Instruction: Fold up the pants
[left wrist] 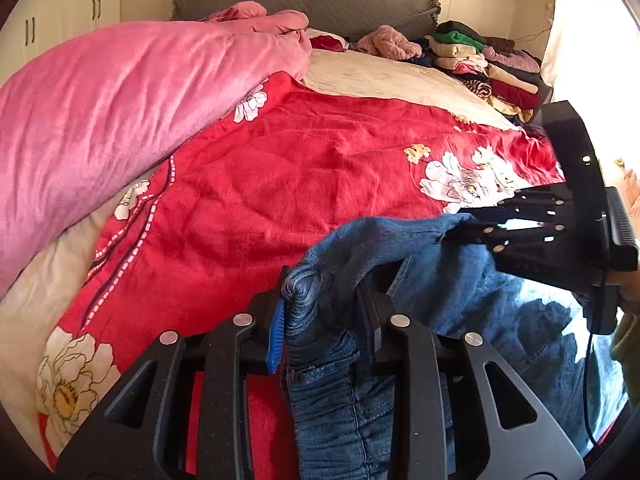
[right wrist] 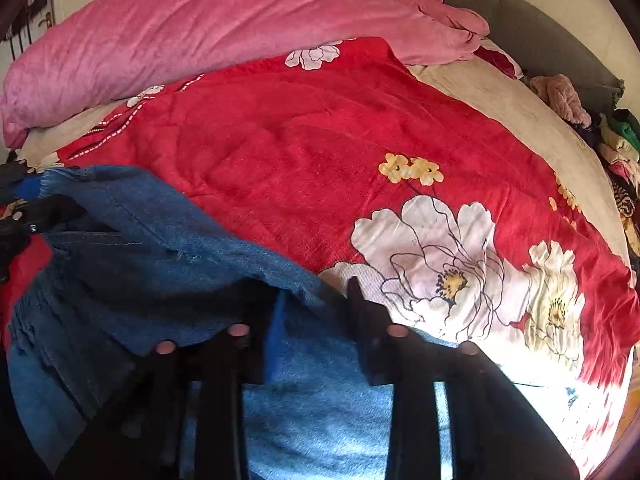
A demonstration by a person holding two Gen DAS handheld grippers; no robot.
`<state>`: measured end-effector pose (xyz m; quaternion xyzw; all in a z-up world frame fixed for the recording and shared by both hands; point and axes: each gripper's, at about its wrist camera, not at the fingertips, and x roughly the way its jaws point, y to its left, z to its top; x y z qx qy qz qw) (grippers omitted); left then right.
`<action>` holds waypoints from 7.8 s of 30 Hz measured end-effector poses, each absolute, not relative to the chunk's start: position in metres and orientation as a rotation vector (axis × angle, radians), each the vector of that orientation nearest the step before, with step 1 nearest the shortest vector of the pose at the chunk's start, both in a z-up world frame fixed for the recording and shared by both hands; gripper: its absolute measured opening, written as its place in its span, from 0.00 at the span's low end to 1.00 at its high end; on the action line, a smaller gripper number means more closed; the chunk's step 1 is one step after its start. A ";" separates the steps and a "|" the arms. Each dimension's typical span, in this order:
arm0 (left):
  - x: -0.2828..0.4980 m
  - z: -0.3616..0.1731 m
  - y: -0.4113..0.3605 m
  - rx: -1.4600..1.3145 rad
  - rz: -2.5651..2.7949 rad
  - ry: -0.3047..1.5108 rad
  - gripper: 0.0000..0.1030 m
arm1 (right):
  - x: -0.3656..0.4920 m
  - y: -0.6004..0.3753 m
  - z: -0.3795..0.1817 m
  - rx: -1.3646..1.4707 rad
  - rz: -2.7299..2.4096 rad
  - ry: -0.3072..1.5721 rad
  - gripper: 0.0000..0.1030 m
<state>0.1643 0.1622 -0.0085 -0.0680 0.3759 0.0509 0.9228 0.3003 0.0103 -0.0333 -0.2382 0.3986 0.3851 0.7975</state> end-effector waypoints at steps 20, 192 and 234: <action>0.063 0.014 0.125 -0.095 0.076 0.712 0.23 | 0.129 -0.095 0.022 -0.283 1.001 0.804 0.08; 0.014 -0.044 -0.095 0.241 -0.499 0.909 0.00 | 0.040 -0.405 -0.034 0.232 0.191 1.008 0.09; 0.011 -0.053 -0.093 0.241 -0.535 0.960 0.00 | 0.015 -0.259 -0.026 -0.234 0.655 0.963 0.32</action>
